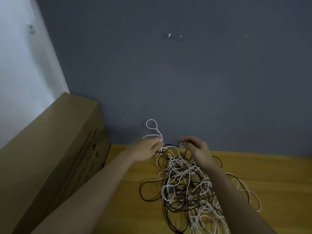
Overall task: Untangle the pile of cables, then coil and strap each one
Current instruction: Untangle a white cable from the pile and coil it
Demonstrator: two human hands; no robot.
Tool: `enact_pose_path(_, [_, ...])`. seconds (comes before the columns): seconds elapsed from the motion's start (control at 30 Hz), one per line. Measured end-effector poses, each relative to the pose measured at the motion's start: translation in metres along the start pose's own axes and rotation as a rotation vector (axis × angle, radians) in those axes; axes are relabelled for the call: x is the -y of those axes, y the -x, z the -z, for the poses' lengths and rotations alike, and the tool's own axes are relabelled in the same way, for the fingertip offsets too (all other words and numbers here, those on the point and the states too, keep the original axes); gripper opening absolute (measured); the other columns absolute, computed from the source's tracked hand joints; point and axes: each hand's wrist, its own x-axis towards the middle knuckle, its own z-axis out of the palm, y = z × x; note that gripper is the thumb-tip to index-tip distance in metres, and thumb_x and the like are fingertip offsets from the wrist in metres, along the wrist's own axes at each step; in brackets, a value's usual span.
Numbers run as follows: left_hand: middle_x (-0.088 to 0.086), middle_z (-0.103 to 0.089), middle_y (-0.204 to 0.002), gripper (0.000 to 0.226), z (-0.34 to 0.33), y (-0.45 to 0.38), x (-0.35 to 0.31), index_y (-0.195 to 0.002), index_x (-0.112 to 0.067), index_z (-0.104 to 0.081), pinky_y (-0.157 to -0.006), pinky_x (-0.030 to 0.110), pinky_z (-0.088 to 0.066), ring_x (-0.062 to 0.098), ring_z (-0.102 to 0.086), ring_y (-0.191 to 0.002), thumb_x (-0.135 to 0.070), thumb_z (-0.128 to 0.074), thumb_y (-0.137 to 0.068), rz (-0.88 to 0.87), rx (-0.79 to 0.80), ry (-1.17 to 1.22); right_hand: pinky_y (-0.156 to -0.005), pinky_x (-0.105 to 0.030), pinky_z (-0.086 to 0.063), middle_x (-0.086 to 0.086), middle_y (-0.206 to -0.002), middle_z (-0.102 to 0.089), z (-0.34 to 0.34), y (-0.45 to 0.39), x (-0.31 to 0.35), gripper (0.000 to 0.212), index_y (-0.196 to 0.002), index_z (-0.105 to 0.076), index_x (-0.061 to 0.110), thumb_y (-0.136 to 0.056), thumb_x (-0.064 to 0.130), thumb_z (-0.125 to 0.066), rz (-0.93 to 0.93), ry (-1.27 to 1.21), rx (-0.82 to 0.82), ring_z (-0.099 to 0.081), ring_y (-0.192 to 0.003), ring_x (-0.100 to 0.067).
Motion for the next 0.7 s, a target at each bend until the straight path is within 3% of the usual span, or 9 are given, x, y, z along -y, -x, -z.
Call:
enact_pose_path(0.1, [-0.002, -0.05, -0.071, 0.047, 0.003, 0.002, 0.002, -0.07, -0.02, -0.04, -0.053, 0.028, -0.029, 0.013, -0.049, -0.065, -0.063, -0.047, -0.088, 0.015, 0.056, -0.08, -0.067, -0.012, -0.041, -0.002, -0.101, -0.057, 0.005, -0.005, -0.016, 0.018, -0.092, -0.068, 0.023, -0.093, 0.01, -0.056, 0.004, 0.244, 0.034, -0.054, -0.086, -0.012])
enact_pose_path(0.17, [0.001, -0.055, -0.069, 0.046, 0.007, 0.002, 0.008, -0.071, -0.016, -0.047, -0.054, 0.03, -0.031, 0.016, -0.054, -0.066, -0.058, -0.047, -0.091, 0.026, 0.047, -0.069, -0.075, -0.02, -0.041, 0.0, -0.103, -0.057, 0.01, -0.008, -0.03, 0.016, -0.097, -0.07, 0.017, -0.095, 0.012, -0.055, -0.016, 0.344, 0.028, -0.054, -0.09, -0.012])
enact_pose_path(0.27, [-0.002, -0.057, -0.068, 0.04, 0.022, 0.009, 0.028, -0.073, -0.02, -0.052, -0.055, 0.029, -0.035, 0.014, -0.055, -0.066, -0.052, -0.045, -0.095, 0.11, -0.113, -0.065, -0.076, -0.032, -0.045, -0.005, -0.1, -0.064, 0.031, -0.006, -0.055, 0.015, -0.093, -0.069, 0.014, -0.096, 0.011, -0.055, -0.152, 0.366, -0.045, -0.059, -0.091, -0.019])
enact_pose_path(0.37, [-0.005, -0.052, -0.062, 0.042, 0.031, 0.014, 0.039, -0.064, -0.025, -0.045, -0.053, 0.029, -0.034, 0.012, -0.052, -0.063, -0.054, -0.044, -0.095, 0.152, -0.216, -0.11, -0.079, -0.035, -0.047, -0.004, -0.102, -0.067, 0.04, 0.005, -0.071, 0.015, -0.099, -0.07, 0.014, -0.096, 0.015, -0.055, -0.216, 0.447, 0.019, -0.061, -0.1, -0.026])
enact_pose_path(0.5, [-0.001, -0.064, -0.077, 0.045, 0.024, 0.005, 0.026, -0.086, -0.015, -0.062, -0.063, 0.034, -0.044, 0.019, -0.06, -0.076, -0.052, -0.04, -0.097, 0.158, -0.216, -0.079, -0.086, -0.035, -0.045, -0.006, -0.118, -0.064, 0.021, 0.003, -0.056, 0.021, -0.109, -0.068, 0.019, -0.098, 0.019, -0.05, -0.188, 0.625, 0.083, -0.058, -0.105, -0.024])
enact_pose_path(0.6, [-0.005, -0.053, -0.063, 0.043, 0.021, -0.004, 0.013, -0.07, -0.021, -0.051, -0.051, 0.028, -0.031, 0.011, -0.051, -0.063, -0.052, -0.039, -0.097, 0.096, -0.211, -0.117, -0.108, -0.045, -0.028, -0.004, -0.14, -0.046, 0.003, -0.006, -0.032, 0.045, -0.13, -0.052, 0.027, -0.09, 0.006, -0.044, -0.191, 0.661, 0.097, -0.039, -0.128, -0.028])
enact_pose_path(0.7, [-0.009, -0.046, -0.062, 0.041, 0.017, -0.012, 0.0, -0.066, -0.025, -0.042, -0.054, 0.028, -0.032, 0.013, -0.05, -0.065, -0.05, -0.039, -0.098, 0.064, -0.173, -0.209, -0.113, -0.047, -0.024, -0.006, -0.149, -0.03, -0.009, -0.009, -0.006, 0.071, -0.148, -0.026, 0.022, -0.083, -0.001, -0.047, -0.101, 0.433, -0.127, -0.024, -0.137, -0.026])
